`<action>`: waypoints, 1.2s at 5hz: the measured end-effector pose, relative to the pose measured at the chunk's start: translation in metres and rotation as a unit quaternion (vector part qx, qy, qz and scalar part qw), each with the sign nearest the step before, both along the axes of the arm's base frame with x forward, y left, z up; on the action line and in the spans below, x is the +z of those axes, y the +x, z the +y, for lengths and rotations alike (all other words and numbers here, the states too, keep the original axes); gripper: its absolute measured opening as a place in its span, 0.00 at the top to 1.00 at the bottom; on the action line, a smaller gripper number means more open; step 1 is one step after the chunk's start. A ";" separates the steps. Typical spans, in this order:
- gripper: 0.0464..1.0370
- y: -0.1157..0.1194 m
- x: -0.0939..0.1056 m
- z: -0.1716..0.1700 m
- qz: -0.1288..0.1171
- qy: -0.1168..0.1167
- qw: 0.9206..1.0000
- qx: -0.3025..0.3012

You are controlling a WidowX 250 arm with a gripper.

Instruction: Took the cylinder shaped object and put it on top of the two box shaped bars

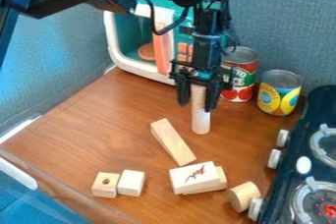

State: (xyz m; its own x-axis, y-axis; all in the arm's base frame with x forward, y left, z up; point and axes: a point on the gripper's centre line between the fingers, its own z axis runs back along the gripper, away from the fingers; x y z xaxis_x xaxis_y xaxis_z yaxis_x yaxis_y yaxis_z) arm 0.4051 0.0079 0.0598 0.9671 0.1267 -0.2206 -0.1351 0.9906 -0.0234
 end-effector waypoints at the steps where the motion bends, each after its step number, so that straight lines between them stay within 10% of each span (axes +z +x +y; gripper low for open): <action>1: 0.46 0.001 0.000 0.000 -0.009 0.002 1.000 0.010; 5: 0.46 -0.023 0.066 -0.014 -0.054 0.023 0.998 0.021; 6: 0.46 -0.027 0.065 -0.044 -0.048 -0.009 0.998 -0.030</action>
State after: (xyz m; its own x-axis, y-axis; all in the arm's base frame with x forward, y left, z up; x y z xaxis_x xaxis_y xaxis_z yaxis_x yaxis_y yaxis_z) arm 0.3778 -0.0363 0.1246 0.9896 0.0643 -0.1286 -0.0712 0.9962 -0.0505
